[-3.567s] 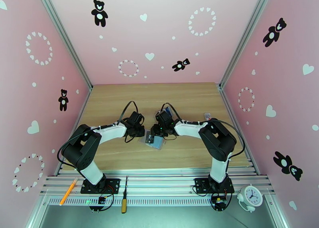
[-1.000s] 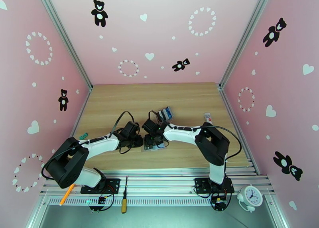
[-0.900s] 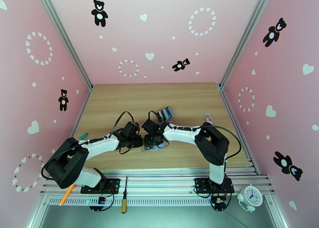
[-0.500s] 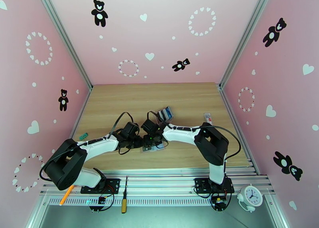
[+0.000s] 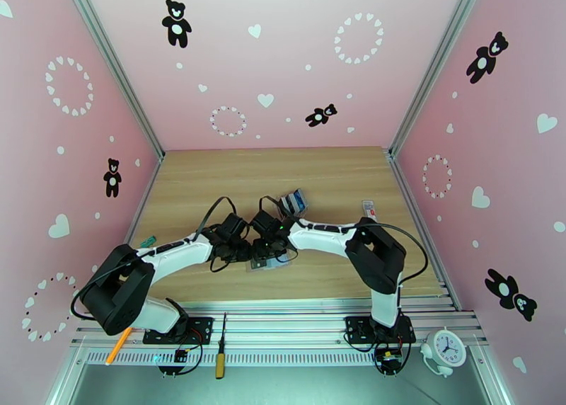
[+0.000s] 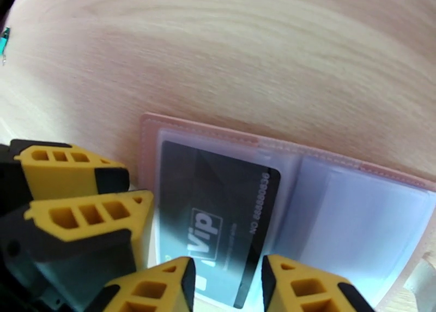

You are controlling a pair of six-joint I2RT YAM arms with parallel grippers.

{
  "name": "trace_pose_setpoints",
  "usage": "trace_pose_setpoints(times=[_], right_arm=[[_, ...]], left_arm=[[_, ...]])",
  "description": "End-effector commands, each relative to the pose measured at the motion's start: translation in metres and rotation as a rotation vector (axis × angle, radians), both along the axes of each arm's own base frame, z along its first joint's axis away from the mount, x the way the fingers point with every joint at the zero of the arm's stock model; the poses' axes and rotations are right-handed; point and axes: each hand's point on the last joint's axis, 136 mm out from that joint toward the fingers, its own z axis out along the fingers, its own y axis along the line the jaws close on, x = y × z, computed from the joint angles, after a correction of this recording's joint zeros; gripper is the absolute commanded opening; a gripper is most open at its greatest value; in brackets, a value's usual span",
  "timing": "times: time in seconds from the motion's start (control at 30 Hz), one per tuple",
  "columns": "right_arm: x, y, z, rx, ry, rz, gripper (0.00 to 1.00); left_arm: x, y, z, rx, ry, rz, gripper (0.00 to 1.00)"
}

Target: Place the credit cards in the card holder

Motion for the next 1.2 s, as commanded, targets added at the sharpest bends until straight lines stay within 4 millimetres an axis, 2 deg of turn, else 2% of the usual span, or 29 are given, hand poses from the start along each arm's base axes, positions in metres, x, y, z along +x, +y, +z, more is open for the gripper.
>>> trace_pose_setpoints(times=[0.0, 0.1, 0.23, 0.57, 0.77, 1.0, 1.17], right_arm=[[0.014, -0.011, 0.028, 0.037, -0.063, -0.014, 0.39], [0.021, -0.023, 0.030, 0.018, -0.083, -0.023, 0.39], [0.028, -0.035, 0.021, 0.003, -0.071, -0.027, 0.36], [0.036, -0.048, -0.005, -0.028, -0.039, -0.015, 0.17], [0.038, -0.053, -0.016, -0.051, -0.025, -0.021, 0.13], [0.042, -0.058, -0.025, -0.067, -0.014, -0.030, 0.11], [0.042, -0.058, -0.031, -0.071, -0.001, -0.032, 0.10]], left_arm=[[0.010, -0.001, 0.022, 0.002, -0.049, -0.010, 0.37], [0.010, -0.008, 0.030, -0.036, -0.053, -0.016, 0.39], [0.001, -0.024, 0.032, -0.112, -0.032, -0.053, 0.39], [-0.039, -0.052, 0.013, -0.187, 0.017, -0.178, 0.40], [-0.045, -0.045, 0.007, -0.177, 0.009, -0.166, 0.41], [-0.043, -0.023, -0.009, -0.055, 0.007, -0.130, 0.42], [-0.044, -0.018, -0.017, -0.018, 0.020, -0.121, 0.43]])
